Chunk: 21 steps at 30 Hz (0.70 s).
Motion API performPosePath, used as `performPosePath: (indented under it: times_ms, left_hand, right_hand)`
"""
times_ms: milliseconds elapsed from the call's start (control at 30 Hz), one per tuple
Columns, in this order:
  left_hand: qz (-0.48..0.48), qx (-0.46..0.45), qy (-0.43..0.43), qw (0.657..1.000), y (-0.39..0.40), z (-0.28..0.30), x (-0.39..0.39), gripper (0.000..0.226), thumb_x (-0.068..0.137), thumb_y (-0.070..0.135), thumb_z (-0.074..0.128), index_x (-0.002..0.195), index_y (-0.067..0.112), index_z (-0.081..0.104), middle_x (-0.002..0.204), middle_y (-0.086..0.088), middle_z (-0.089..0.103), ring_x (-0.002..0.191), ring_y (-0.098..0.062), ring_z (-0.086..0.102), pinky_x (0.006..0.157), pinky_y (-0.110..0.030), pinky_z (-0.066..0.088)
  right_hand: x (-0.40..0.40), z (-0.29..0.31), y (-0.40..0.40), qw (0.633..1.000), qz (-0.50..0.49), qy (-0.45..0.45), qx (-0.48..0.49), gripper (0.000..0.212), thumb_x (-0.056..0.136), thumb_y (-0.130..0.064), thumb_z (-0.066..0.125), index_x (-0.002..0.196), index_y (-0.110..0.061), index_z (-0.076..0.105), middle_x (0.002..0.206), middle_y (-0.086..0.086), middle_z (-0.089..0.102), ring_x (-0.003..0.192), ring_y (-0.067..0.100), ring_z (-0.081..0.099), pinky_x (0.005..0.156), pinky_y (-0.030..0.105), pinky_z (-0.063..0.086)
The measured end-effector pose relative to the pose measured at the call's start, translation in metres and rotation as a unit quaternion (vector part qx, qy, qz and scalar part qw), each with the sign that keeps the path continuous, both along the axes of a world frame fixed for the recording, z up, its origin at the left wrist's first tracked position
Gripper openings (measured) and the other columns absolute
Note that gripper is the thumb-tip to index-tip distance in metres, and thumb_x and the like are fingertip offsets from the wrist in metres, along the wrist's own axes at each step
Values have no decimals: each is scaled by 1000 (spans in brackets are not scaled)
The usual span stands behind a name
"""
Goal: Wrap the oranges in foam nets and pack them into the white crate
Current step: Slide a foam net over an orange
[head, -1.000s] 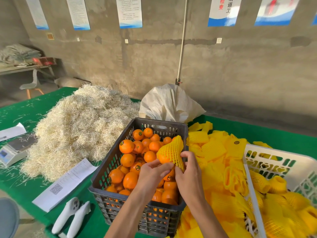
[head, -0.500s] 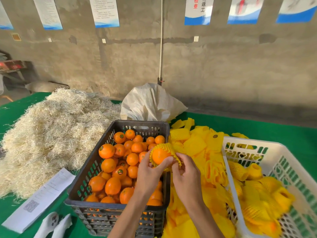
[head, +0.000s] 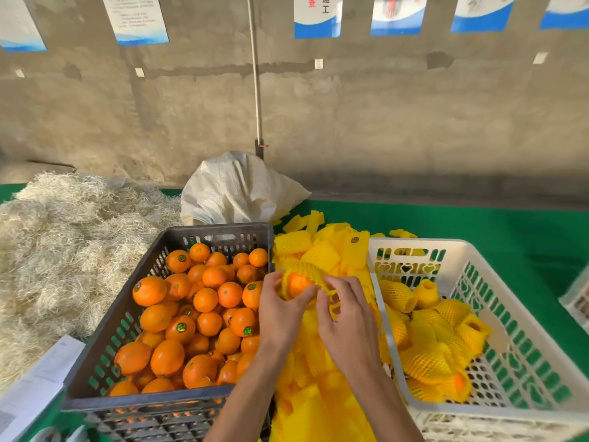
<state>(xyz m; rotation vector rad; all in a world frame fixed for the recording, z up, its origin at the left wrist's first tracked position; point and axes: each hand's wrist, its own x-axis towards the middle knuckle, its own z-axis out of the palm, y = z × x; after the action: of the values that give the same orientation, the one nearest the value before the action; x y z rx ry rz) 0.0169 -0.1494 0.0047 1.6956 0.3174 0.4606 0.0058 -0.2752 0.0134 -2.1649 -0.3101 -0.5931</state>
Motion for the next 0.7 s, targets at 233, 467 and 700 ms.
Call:
performPosePath:
  times_ms: [233, 467, 700]
  left_hand:
    - [-156, 42, 19, 987, -71, -7, 15, 63, 88, 20, 82, 144, 29, 56, 132, 9, 57, 113, -7, 57, 72, -5, 50]
    - [-257, 21, 48, 965, -151, -22, 40, 49, 98, 9, 68, 144, 21, 58, 145, 6, 58, 133, -13, 54, 101, -17, 50]
    - [-253, 23, 41, 966, -161, -23, 50, 39, 99, 0, 63, 133, 18, 67, 133, 6, 65, 125, -13, 61, 90, -10, 51]
  right_hand:
    - [11, -16, -71, 990, -82, 99, 57, 63, 95, -60, 53, 142, -19, 50, 137, -4, 53, 121, 8, 49, 89, 7, 38]
    - [13, -37, -146, 971, -114, 186, 103, 71, 96, -62, 45, 151, -17, 40, 144, 3, 49, 132, 22, 48, 104, 41, 47]
    - [28, -39, -155, 983, -80, 136, 96, 38, 103, -37, 53, 136, -17, 57, 130, -4, 61, 113, 9, 62, 92, 25, 54]
